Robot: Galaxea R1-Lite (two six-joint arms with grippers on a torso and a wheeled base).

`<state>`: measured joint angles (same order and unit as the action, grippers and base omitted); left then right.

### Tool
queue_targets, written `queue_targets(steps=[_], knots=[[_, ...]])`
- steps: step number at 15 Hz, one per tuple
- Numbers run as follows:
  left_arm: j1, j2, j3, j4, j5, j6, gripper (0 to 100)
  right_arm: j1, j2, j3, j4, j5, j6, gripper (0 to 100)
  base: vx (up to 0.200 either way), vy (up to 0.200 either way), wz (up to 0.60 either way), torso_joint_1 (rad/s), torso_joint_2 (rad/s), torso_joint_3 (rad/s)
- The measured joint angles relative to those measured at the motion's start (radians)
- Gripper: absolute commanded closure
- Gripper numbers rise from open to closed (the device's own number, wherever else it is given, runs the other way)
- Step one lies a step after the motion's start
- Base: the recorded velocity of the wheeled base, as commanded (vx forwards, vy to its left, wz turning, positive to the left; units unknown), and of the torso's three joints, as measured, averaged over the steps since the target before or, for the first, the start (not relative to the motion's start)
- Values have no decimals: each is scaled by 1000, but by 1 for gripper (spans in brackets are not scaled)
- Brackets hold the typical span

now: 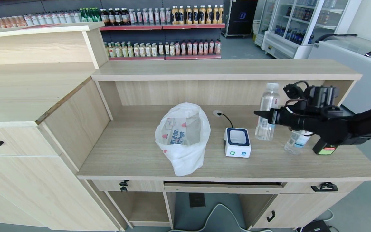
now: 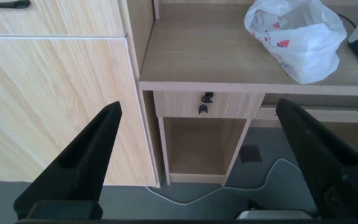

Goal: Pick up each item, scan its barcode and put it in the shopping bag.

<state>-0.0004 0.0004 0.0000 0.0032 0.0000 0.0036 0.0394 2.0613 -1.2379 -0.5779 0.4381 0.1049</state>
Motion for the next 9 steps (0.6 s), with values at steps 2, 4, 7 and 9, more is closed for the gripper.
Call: queue_targets(steps=[2,4,7,9], knots=[[0,0,0,0,0,0,0,1,-152,2,172,107,42,100,0,0,0,0,0,0],[0,0,0,0,0,0,0,9,-302,32,280,231,67,100,0,0,0,0,0,0],[0,0,0,0,0,0,0,20,-499,171,326,478,81,100,0,0,0,0,0,0],[0,0,0,0,0,0,0,40,-599,248,332,551,84,100,0,0,0,0,0,0]])
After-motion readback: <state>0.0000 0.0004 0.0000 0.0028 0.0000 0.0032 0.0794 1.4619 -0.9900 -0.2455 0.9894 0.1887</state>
